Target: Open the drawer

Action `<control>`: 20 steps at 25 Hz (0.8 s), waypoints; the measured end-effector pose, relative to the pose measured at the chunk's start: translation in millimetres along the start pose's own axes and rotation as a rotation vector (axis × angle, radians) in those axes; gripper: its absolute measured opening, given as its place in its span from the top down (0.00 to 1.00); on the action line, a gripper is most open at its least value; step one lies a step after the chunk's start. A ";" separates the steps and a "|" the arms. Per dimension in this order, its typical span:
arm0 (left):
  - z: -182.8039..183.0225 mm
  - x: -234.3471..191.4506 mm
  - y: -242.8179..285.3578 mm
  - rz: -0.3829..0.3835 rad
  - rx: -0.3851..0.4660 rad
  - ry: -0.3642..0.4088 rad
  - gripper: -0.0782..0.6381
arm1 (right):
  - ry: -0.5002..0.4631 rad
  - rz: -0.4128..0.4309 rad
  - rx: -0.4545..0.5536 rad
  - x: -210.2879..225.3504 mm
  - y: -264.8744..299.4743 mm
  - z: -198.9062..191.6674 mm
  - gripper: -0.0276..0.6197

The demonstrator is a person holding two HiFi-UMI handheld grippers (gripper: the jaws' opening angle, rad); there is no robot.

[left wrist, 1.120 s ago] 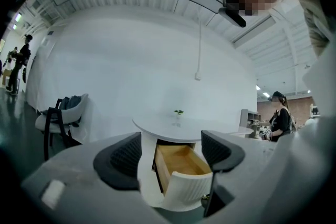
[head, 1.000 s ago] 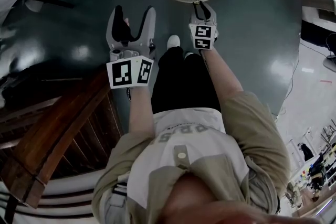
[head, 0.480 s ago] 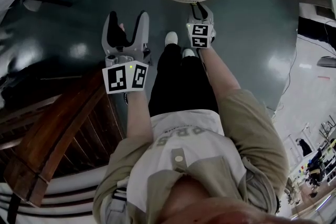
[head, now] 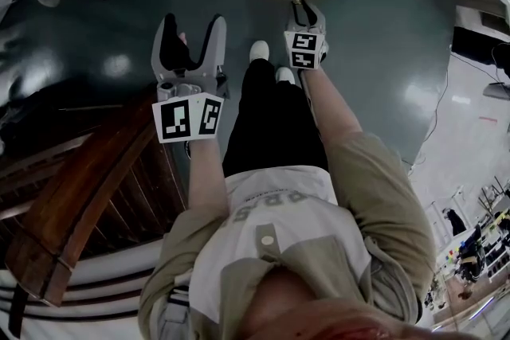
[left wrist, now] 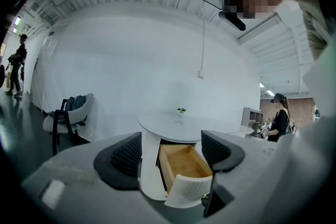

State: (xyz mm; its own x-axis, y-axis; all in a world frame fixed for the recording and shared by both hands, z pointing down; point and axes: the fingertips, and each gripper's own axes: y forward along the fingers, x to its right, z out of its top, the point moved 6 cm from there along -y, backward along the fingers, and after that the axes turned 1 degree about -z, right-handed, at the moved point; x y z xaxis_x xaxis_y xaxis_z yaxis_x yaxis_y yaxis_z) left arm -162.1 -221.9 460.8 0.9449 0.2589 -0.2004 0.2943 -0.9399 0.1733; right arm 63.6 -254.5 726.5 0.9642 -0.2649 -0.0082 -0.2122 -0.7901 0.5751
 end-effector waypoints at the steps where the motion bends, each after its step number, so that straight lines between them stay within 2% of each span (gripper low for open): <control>1: -0.2 -0.2 -0.7 0.001 -0.002 0.000 0.38 | 0.000 -0.001 -0.002 0.1 -0.2 -0.1 0.80; 20: 0.2 -0.2 -7.3 0.011 -0.006 0.006 0.38 | -0.002 -0.001 -0.017 -1.2 0.4 -0.5 0.79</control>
State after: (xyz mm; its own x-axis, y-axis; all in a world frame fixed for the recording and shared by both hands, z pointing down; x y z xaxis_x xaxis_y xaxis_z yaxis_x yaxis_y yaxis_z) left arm -164.4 -215.1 459.4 0.9488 0.2503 -0.1926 0.2851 -0.9412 0.1811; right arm 62.4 -254.3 727.1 0.9641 -0.2655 -0.0106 -0.2086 -0.7810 0.5887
